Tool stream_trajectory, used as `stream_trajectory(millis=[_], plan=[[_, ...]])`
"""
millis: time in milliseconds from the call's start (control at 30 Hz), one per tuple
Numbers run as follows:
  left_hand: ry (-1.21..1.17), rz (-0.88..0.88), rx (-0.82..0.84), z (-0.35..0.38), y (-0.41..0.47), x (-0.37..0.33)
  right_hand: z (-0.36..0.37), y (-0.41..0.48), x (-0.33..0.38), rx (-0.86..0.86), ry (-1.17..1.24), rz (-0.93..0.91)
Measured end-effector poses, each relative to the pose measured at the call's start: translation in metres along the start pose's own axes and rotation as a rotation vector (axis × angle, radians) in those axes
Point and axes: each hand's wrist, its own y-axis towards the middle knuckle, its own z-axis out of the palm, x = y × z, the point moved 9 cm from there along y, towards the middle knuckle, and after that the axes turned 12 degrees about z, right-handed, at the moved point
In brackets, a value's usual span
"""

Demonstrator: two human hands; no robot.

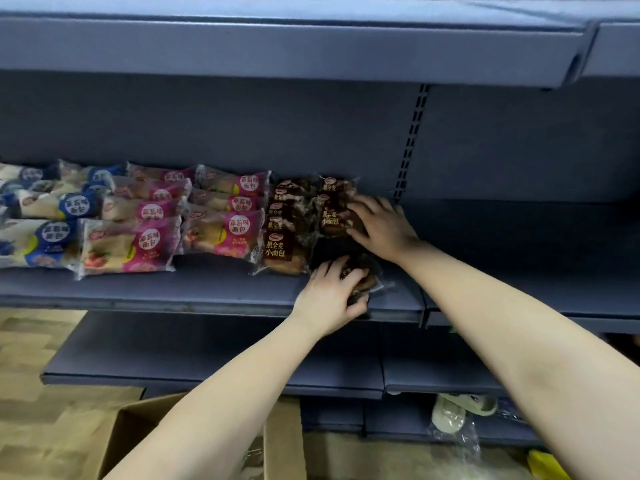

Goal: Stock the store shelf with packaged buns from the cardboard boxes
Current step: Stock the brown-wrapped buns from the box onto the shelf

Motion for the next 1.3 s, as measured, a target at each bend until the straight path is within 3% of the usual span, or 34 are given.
stream_trajectory(millis=[233,367,533,633,733,933,1133,1300], plan=[[-0.154,-0.077,-0.007,-0.017,0.003,0.002,-0.012,-0.047,-0.041,0.087,-0.032,0.089],[-0.101,-0.052,-0.08,-0.044,0.008,-0.006,-0.021,-0.078,-0.039,0.144,0.041,0.046],[-0.014,0.162,-0.089,-0.068,0.01,-0.025,-0.026,-0.098,-0.014,0.143,-0.002,-0.046],[0.031,0.32,-0.118,-0.073,0.005,-0.037,-0.025,-0.103,-0.002,0.19,0.045,-0.016],[0.054,0.371,-0.132,-0.07,-0.004,-0.04,-0.02,-0.107,0.008,0.256,0.107,0.026],[0.095,0.109,-0.148,-0.066,-0.019,-0.01,-0.018,-0.097,0.012,0.178,-0.026,0.057],[0.146,-0.165,-0.079,-0.068,-0.03,0.042,-0.011,-0.079,-0.001,0.176,-0.102,0.243],[0.167,-0.178,-0.055,-0.05,-0.036,0.062,0.004,-0.065,0.01,0.116,-0.136,0.243]])
